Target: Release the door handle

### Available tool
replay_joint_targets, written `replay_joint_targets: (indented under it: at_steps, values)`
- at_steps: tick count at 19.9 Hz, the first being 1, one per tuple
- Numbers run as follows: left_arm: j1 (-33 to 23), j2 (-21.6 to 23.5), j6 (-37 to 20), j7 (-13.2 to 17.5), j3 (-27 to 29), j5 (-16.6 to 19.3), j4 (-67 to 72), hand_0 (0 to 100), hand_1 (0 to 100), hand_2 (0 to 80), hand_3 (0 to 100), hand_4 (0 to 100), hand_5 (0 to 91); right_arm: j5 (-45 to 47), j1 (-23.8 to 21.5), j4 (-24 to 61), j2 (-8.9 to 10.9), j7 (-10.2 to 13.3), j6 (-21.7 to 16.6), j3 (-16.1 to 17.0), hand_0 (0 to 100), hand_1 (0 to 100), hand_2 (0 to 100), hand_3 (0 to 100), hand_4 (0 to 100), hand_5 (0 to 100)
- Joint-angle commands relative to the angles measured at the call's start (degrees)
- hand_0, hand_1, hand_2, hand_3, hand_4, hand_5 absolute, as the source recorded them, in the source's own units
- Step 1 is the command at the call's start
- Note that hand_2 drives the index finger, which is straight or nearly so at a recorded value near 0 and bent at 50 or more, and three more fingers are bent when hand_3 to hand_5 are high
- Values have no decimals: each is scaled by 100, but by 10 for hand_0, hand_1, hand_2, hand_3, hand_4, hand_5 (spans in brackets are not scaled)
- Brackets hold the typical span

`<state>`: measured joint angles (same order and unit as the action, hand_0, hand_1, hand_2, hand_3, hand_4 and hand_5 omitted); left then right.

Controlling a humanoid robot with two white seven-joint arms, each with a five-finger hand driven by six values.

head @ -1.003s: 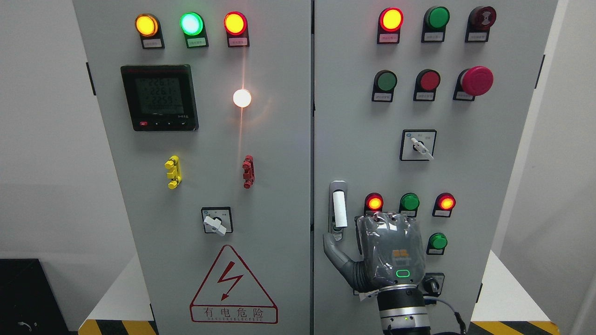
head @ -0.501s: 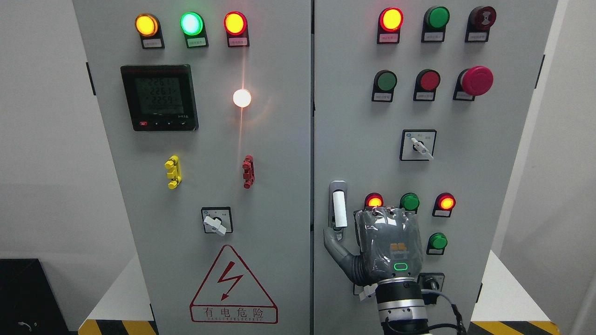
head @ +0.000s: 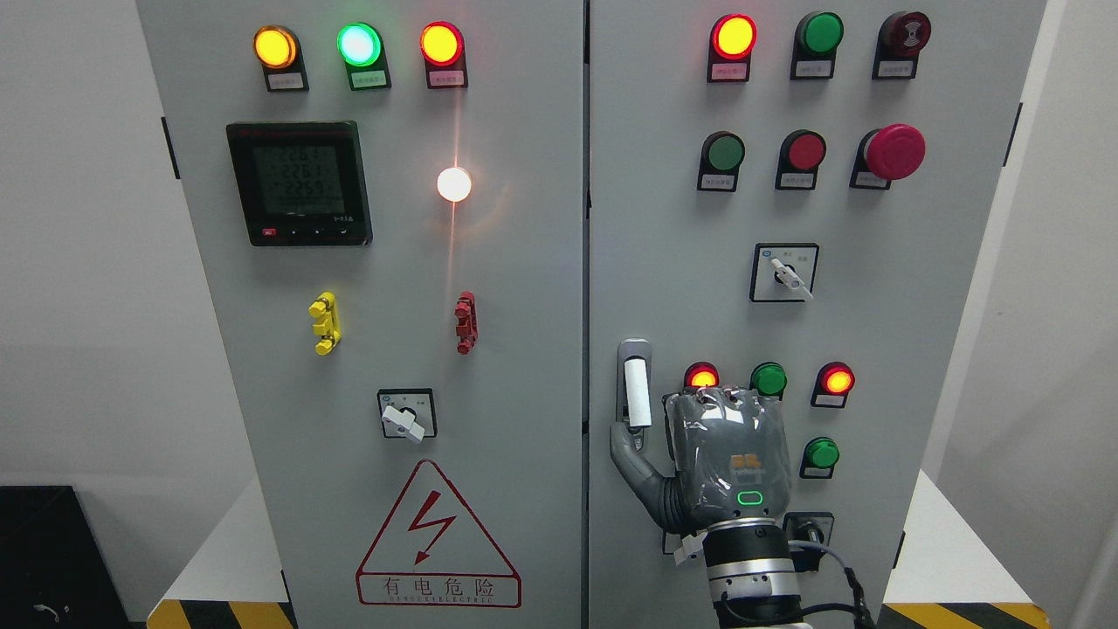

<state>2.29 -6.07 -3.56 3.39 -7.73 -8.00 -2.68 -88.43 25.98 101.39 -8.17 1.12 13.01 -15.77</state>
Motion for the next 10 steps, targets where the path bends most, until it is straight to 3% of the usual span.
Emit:
replay_joint_targets:
  at_steps: [1, 10]
  values:
    - [0, 0, -5, 4, 0, 0, 4, 120, 556, 0, 0, 0, 0, 1, 30, -58, 0, 3, 0, 21, 378, 277, 1000, 1000, 1000, 1000]
    - [0, 0, -5, 4, 0, 0, 4, 120, 556, 0, 0, 0, 0, 10, 47, -58, 0, 11, 0, 12, 413, 280, 1000, 1000, 1000, 1000]
